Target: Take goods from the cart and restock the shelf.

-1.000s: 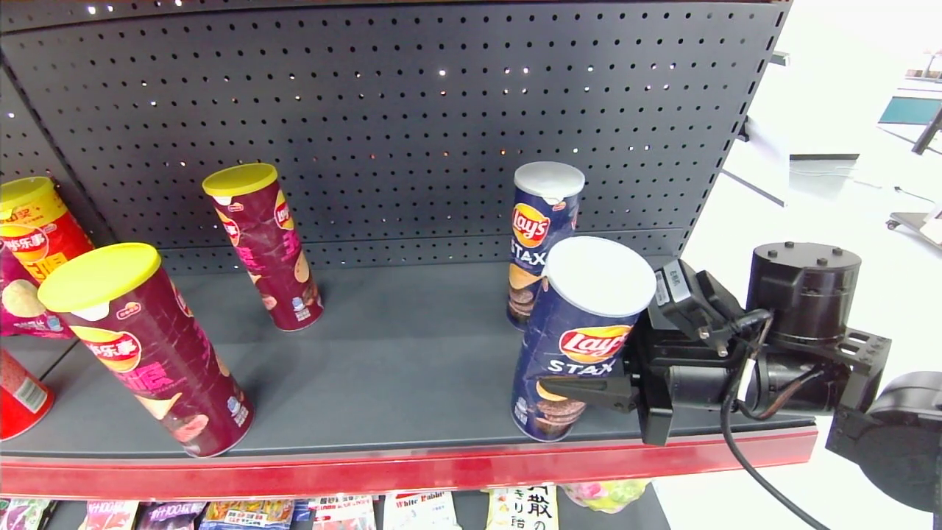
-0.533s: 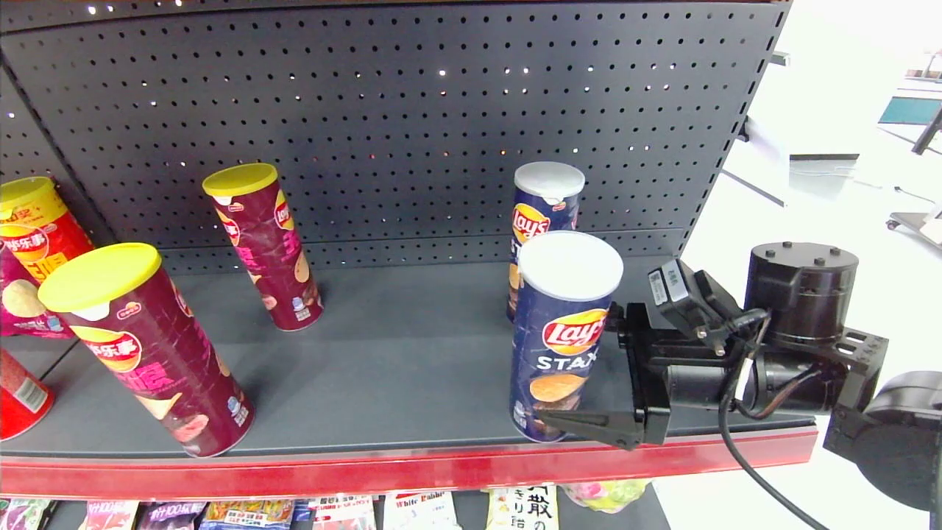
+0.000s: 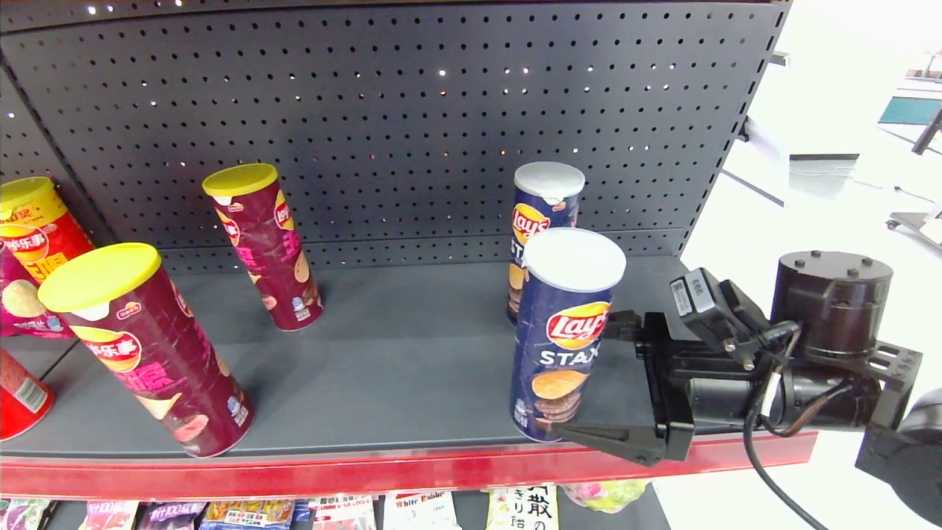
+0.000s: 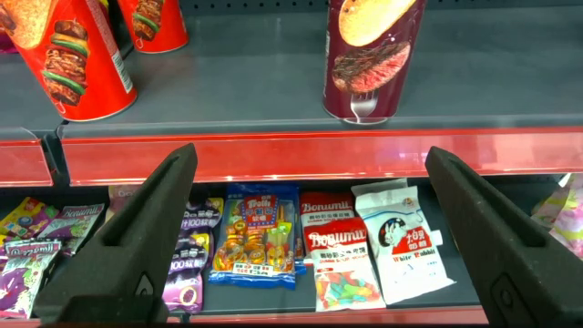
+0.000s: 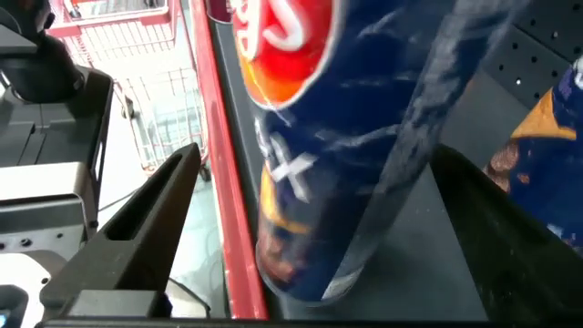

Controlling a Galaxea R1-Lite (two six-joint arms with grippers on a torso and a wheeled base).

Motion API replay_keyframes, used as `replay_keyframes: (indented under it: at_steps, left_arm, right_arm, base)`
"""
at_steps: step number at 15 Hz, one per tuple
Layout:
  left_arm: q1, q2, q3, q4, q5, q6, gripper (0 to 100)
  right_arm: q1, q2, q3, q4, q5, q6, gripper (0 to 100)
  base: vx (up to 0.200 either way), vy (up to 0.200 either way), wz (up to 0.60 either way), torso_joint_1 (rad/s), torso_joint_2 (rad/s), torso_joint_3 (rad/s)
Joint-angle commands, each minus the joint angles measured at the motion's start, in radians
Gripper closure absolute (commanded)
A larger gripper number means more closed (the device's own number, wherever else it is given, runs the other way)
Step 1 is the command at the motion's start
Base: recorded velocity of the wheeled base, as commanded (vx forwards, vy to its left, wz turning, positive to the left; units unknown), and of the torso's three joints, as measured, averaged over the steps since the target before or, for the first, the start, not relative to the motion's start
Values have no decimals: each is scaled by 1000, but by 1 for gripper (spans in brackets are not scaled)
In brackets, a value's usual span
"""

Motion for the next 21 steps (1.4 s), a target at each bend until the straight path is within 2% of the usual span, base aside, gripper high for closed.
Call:
replay_keyframes:
  at_steps: [1,4,7,9,12,14,15,19,21]
  left_arm:
    - [0,0,0,0,0,0,0]
    - [0,0,0,0,0,0,0]
    - [0,0,0,0,0,0,0]
    - [0,0,0,0,0,0,0]
    - [0,0,0,0,0,0,0]
    - [0,0,0,0,0,0,0]
    - [0,0,0,0,0,0,0]
    - [0,0,0,0,0,0,0]
    - [0,0,0,0,0,0,0]
  right_arm:
    - [-14,-62,55,-1,0,6,0]
    - [-20,-161,130,-1,1,46,0]
    - [-32,-258,184,10,-11,141,0]
    - [-43,-305,204,94,-119,198,0]
    - [-66,-302,234,105,-267,201,0]
    - [-60,-249,222,105,-540,219,0]
    - [-52,-223,214,105,-594,227,0]
    - [-48,-137,176,105,-720,253,0]
    - [-35,-111,142,105,-751,266,0]
  base:
    - [0,0,0,0,0,0]
    - [0,0,0,0,0,0]
    - [0,0,0,0,0,0]
    - [0,0,0,0,0,0]
    - [0,0,0,0,0,0]
    - [0,0,0,0,0,0]
    - [0,0,0,0,0,0]
    - [0,0,0,0,0,0]
    - [0,0,0,0,0,0]
